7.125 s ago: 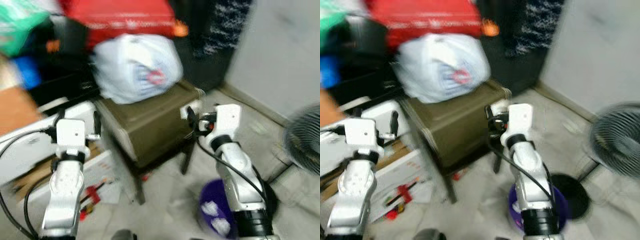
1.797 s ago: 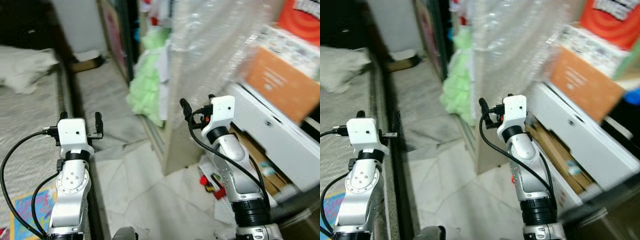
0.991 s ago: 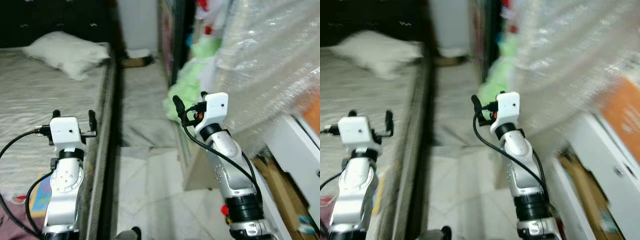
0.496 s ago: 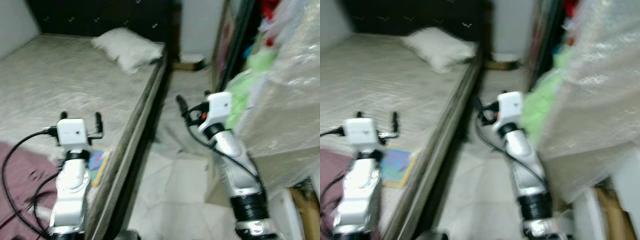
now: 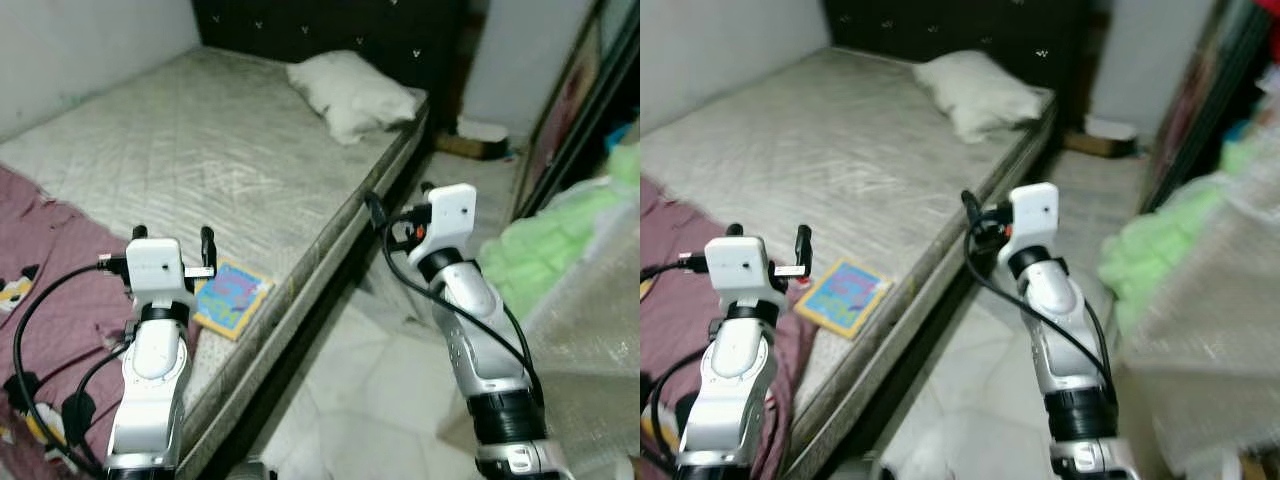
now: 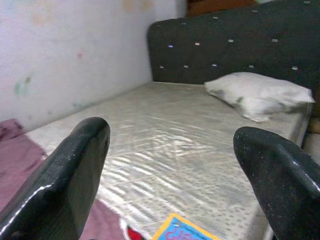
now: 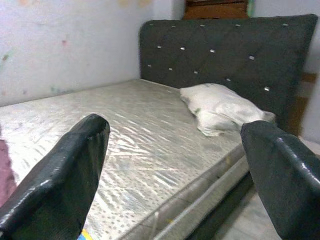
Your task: Clean up the room
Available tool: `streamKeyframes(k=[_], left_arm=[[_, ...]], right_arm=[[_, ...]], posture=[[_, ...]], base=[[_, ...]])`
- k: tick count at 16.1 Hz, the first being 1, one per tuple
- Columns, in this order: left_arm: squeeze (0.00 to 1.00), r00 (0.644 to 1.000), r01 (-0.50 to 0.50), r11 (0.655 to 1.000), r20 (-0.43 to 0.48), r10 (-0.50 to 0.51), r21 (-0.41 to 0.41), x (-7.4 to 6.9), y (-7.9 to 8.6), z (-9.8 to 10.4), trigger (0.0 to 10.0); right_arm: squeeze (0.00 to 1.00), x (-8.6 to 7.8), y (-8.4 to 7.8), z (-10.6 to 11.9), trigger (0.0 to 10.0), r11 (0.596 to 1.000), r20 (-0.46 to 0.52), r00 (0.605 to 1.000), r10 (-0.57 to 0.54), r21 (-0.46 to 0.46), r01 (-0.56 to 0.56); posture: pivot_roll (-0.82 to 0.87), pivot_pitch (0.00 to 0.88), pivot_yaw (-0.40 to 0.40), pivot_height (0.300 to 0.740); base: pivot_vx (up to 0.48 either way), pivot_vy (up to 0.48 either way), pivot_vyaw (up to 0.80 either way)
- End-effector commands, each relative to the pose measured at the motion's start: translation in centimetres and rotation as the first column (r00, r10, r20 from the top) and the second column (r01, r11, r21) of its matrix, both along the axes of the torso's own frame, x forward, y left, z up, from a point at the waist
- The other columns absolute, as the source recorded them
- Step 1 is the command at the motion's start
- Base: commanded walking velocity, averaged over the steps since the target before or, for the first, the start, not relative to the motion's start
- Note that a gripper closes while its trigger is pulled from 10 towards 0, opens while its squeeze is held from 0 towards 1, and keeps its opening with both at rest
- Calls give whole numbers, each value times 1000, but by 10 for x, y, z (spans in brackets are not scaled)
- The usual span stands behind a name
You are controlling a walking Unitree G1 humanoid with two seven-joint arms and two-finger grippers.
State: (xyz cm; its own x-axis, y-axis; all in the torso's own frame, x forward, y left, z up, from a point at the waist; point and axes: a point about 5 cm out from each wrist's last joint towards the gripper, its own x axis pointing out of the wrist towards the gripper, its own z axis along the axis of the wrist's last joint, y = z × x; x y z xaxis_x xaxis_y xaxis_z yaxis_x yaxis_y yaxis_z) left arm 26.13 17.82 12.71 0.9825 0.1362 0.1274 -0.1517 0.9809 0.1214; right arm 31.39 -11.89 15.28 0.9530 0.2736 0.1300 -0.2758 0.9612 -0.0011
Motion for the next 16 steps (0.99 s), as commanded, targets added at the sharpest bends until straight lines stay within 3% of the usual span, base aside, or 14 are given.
streamKeyframes(k=[1, 4, 6, 8, 11, 16], left_arm=[[0, 1000, -22, 1000, -2, 22, 14, -1, 5, 1, 10000], [0, 999, -34, 999, -4, 34, 25, -1, 5, 1, 10000], [0, 999, -53, 998, -8, 53, 15, -4, 7, 1, 10000], [0, 996, -67, 998, -65, 67, -6, -11, 12, -12, 10000], [0, 986, -108, 994, -128, 104, -32, -11, 14, -30, 10000], [0, 988, -110, 992, -114, 103, -60, -9, 9, -29, 10000]], right_arm=[[0, 1, 9, 2, 10000, 1000, 9, 1000, 24, 2, -24], [0, 2, 11, 2, 10000, 1000, 9, 1000, 27, 1, -27], [0, 1, 9, -6, 10000, 997, 15, 999, 32, -65, -31], [0, 0, 0, -32, 10000, 997, -88, 996, -26, -76, 19], [0, 4, 0, -57, 10000, 994, -195, 980, -49, -104, 29], [0, -1, 9, -55, 10000, 994, -136, 991, -10, -112, -6]], posture=[[-60, 0, -10, 740], [-55, 0, -12, 740], [-55, 0, -12, 740], [-44, 0, -11, 740], [-33, 0, -16, 740], [-27, 0, -22, 740]], base=[[0, 0, 800], [0, 0, 800], [0, 0, 800], [0, 0, 800], [0, 0, 800], [0, 0, 794]])
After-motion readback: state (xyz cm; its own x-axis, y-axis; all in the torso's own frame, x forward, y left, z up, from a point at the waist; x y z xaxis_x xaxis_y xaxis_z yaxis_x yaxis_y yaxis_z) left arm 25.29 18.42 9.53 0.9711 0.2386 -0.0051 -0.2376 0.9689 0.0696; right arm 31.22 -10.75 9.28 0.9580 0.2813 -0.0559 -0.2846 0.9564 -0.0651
